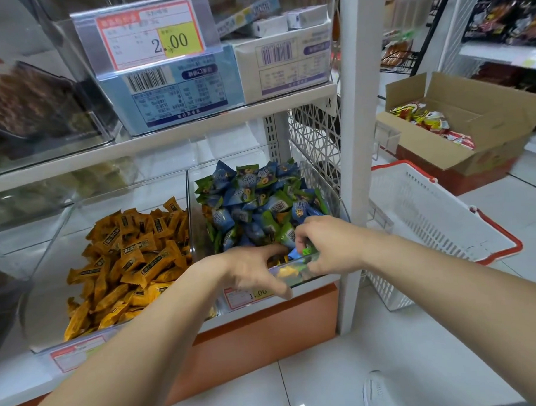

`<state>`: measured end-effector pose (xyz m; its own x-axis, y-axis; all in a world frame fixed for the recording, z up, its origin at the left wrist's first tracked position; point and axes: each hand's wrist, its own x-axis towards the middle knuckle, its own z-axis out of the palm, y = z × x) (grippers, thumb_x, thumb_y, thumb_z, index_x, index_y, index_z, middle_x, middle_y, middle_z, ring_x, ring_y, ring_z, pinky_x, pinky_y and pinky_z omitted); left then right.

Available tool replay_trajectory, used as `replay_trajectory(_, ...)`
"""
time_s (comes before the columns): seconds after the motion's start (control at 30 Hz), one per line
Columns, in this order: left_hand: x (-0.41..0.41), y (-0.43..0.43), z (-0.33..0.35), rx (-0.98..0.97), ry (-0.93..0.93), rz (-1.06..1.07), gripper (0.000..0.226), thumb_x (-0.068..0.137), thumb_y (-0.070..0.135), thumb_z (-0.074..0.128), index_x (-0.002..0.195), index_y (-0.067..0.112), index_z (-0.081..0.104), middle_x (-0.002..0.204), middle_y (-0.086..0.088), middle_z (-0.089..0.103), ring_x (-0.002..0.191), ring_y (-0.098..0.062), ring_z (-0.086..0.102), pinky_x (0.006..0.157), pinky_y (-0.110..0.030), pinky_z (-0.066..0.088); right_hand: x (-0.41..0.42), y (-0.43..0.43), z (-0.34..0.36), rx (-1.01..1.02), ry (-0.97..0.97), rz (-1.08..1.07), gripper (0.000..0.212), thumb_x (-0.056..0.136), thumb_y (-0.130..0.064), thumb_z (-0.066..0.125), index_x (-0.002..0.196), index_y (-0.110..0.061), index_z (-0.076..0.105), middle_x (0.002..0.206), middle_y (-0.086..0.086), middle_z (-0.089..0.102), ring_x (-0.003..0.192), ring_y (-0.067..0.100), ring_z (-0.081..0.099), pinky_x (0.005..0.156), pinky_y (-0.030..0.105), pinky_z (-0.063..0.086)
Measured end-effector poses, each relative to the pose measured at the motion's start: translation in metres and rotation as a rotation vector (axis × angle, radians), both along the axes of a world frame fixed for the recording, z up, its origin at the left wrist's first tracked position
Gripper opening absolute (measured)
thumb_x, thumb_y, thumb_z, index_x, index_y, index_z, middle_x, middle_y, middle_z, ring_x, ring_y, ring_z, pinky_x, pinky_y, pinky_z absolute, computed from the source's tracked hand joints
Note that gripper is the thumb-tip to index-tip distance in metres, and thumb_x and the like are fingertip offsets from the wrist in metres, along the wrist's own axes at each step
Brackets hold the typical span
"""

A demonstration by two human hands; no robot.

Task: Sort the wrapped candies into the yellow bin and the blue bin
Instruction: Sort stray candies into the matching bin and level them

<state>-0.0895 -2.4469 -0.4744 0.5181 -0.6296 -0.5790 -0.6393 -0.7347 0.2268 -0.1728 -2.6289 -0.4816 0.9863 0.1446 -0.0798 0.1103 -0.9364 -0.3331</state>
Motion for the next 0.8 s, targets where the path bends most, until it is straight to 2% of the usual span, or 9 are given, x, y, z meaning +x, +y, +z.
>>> replay_trajectory(0.1,-0.001,-0.005,0.004,0.004,0.017,-0.023,0.103,0.056,0.068,0.068,0.148,0.039,0.030,0.144,0.010,0.047,0.123,-0.015,0.050,0.099,-0.031,0.044,-0.001,0.000,0.001,0.009,-0.010,0.001,0.029,0.071,-0.033,0.080,0.086,-0.028,0.055,0.089,-0.010,0.046,0.079,0.011,0.047,0.070,0.033,0.047)
replay_trajectory(0.23,-0.001,-0.005,0.005,-0.058,-0.020,0.001,0.063,0.059,0.064,0.071,0.115,0.043,0.051,0.109,0.011,0.061,0.096,-0.015,0.060,0.087,-0.036,0.052,-0.002,0.000,0.003,0.030,0.001,0.000,0.028,0.071,-0.031,0.079,0.083,-0.028,0.054,0.087,-0.010,0.046,0.078,0.010,0.046,0.066,0.032,0.045)
replay_trajectory(0.3,-0.003,0.000,0.003,-0.165,-0.055,0.022,0.050,0.056,0.068,0.066,0.098,0.043,0.055,0.092,0.016,0.061,0.084,-0.012,0.059,0.075,-0.034,0.049,-0.002,0.001,0.003,0.036,0.002,0.004,0.026,0.072,-0.029,0.077,0.083,-0.028,0.054,0.087,-0.010,0.046,0.076,0.006,0.045,0.065,0.031,0.044)
replay_trajectory(0.37,-0.006,0.006,-0.001,-0.296,-0.140,0.025,0.043,0.061,0.071,0.066,0.087,0.038,0.058,0.082,0.013,0.063,0.074,-0.009,0.058,0.068,-0.035,0.048,-0.003,0.001,0.004,0.043,0.010,0.007,0.024,0.072,-0.029,0.075,0.083,-0.027,0.054,0.086,-0.010,0.047,0.075,0.005,0.045,0.061,0.029,0.042)
replay_trajectory(0.43,-0.008,0.009,-0.004,-0.412,-0.238,0.041,0.045,0.063,0.076,0.067,0.080,0.035,0.060,0.075,0.009,0.065,0.067,-0.008,0.057,0.062,-0.034,0.047,-0.003,0.001,0.006,0.050,0.026,0.013,0.023,0.072,-0.030,0.075,0.083,-0.027,0.055,0.084,-0.008,0.050,0.074,0.006,0.046,0.058,0.029,0.039)
replay_trajectory(0.53,-0.010,0.011,-0.005,-0.522,-0.299,0.099,0.053,0.058,0.082,0.070,0.073,0.032,0.063,0.070,0.010,0.065,0.066,-0.006,0.058,0.058,-0.028,0.046,-0.003,0.001,0.007,0.057,0.033,0.018,0.023,0.073,-0.032,0.075,0.082,-0.028,0.054,0.083,-0.007,0.052,0.073,0.008,0.048,0.056,0.028,0.038)
replay_trajectory(0.67,-0.012,0.010,-0.001,-0.682,-0.208,0.255,0.060,0.049,0.084,0.073,0.070,0.029,0.066,0.069,0.013,0.066,0.065,-0.002,0.059,0.057,-0.025,0.045,-0.003,0.002,0.010,0.075,0.061,0.013,0.024,0.074,-0.032,0.076,0.082,-0.029,0.054,0.083,-0.006,0.054,0.077,0.015,0.053,0.058,0.030,0.042)
replay_trajectory(0.73,-0.008,0.009,0.001,-0.808,-0.208,0.391,0.050,0.057,0.076,0.076,0.070,0.028,0.067,0.069,0.016,0.066,0.066,0.001,0.059,0.055,-0.017,0.042,-0.003,0.003,0.012,0.105,0.085,0.003,0.020,0.076,-0.030,0.073,0.091,-0.027,0.060,0.088,-0.006,0.058,0.082,0.018,0.056,0.062,0.030,0.046)
replay_trajectory(0.8,-0.001,0.006,0.002,-0.887,-0.248,0.526,0.029,0.072,0.054,0.080,0.072,0.027,0.069,0.071,0.012,0.068,0.067,-0.001,0.062,0.057,-0.018,0.045,-0.005,0.004,0.016,0.125,0.109,-0.007,0.028,0.080,-0.028,0.067,0.108,-0.027,0.065,0.102,-0.006,0.064,0.093,0.019,0.060,0.073,0.032,0.053)
